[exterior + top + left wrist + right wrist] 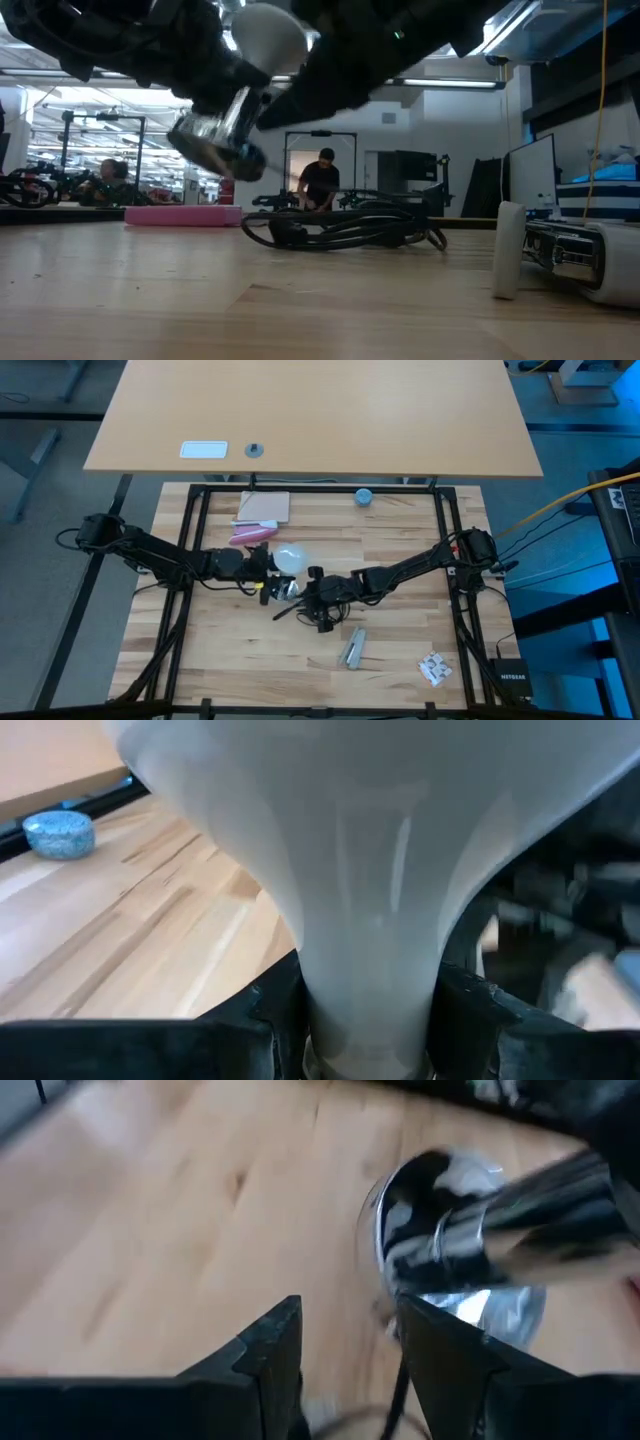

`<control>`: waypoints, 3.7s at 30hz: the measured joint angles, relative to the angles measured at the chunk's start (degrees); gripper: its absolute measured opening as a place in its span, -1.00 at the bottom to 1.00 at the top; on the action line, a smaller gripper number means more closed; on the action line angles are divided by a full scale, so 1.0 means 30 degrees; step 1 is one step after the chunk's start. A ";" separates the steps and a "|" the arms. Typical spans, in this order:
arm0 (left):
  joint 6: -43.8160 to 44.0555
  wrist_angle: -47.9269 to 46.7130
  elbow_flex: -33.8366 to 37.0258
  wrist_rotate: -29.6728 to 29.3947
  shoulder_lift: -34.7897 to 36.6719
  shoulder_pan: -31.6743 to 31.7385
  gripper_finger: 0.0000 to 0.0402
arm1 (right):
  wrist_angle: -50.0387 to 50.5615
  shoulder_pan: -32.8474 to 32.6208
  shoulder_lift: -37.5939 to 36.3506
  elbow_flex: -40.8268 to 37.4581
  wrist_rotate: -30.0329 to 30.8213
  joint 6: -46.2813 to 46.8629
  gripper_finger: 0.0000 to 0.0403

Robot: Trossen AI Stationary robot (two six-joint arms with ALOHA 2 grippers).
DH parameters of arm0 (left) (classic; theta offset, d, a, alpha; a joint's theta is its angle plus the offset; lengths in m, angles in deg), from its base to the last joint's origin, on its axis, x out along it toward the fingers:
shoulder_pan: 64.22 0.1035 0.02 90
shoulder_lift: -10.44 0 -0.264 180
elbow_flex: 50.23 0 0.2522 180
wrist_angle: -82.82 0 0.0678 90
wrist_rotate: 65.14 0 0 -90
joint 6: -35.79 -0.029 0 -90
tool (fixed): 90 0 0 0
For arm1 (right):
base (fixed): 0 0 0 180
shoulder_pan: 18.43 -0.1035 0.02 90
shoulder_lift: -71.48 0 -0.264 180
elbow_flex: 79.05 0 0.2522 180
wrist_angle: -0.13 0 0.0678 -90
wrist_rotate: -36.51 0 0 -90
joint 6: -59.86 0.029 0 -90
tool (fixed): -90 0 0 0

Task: Screw lightbulb
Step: Remove the lightbulb from the lamp

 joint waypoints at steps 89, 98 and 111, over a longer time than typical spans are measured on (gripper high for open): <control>-0.4672 1.1291 -0.3461 -0.0539 -1.3500 0.2280 -0.26 | 0.3640 0.0452 0.2747 0.0087 0.4421 0.8459 -0.92; -0.4696 1.1874 -0.3402 -0.0525 -1.3544 0.2280 -0.26 | 0.3749 0.0466 0.2732 0.0087 0.3548 0.7547 -0.47; -0.4357 1.1974 -0.3432 -0.0472 -1.3573 0.2280 -0.26 | 0.6072 0.0481 0.0256 0.0124 0.1562 0.5968 -0.46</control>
